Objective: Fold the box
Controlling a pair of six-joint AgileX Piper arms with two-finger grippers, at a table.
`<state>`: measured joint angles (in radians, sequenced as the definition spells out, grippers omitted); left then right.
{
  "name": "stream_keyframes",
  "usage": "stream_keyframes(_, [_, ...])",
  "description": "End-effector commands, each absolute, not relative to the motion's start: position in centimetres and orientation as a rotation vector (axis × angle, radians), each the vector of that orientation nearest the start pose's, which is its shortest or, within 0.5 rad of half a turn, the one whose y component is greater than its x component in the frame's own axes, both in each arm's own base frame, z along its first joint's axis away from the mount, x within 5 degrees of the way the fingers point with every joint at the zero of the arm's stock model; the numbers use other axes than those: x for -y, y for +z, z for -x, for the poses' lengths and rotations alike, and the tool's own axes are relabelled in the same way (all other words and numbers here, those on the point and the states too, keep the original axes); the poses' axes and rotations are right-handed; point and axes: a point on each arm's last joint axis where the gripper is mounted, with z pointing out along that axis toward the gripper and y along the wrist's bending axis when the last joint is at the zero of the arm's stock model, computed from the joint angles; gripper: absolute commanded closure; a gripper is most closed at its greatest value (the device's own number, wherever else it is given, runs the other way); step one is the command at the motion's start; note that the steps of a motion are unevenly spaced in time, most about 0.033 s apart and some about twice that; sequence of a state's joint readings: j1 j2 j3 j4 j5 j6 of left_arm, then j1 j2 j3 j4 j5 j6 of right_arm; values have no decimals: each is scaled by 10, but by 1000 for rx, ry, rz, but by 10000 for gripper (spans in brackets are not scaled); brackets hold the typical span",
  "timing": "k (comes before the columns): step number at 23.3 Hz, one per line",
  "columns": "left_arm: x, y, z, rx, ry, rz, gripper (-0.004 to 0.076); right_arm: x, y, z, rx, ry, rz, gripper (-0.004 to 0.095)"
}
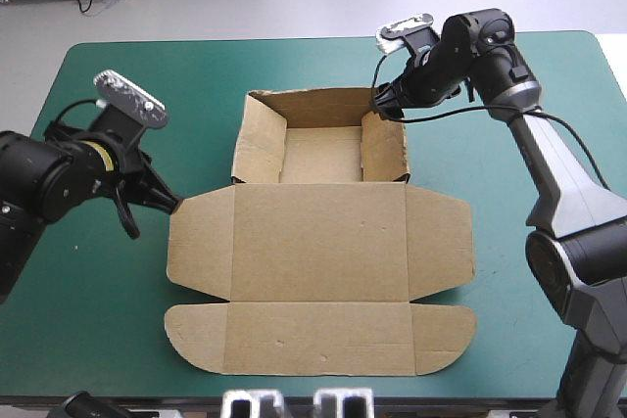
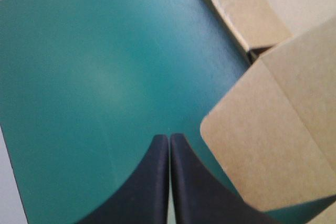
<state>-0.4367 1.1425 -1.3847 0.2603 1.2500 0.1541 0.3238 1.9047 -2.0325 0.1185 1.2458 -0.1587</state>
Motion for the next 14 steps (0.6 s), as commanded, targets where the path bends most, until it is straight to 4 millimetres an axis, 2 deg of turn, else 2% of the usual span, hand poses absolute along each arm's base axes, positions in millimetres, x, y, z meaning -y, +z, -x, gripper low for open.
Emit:
stream_keyframes(1, [54, 412, -173, -2424, 241, -672, 732, -142, 387, -387, -2503, 227, 612, 189])
stream_keyframes(6, [48, 389, -158, -2487, 226, -630, 732, -151, 354, -404, -2582, 267, 613, 189])
stream_keyframes(7, [46, 385, -153, -2493, 225, -633, 732, -154, 342, -410, -2611, 294, 614, 189])
stream_keyframes(11, [42, 388, -141, -2464, 186, -620, 732, -160, 304, -426, -2696, 285, 624, 203])
stream_keyframes(12, [41, 389, -139, -2452, 179, -616, 732, -160, 300, -428, -2705, 287, 625, 233])
stream_keyframes(14, [41, 391, -135, -2439, 156, -611, 732, -161, 295, -430, -2715, 286, 630, 414])
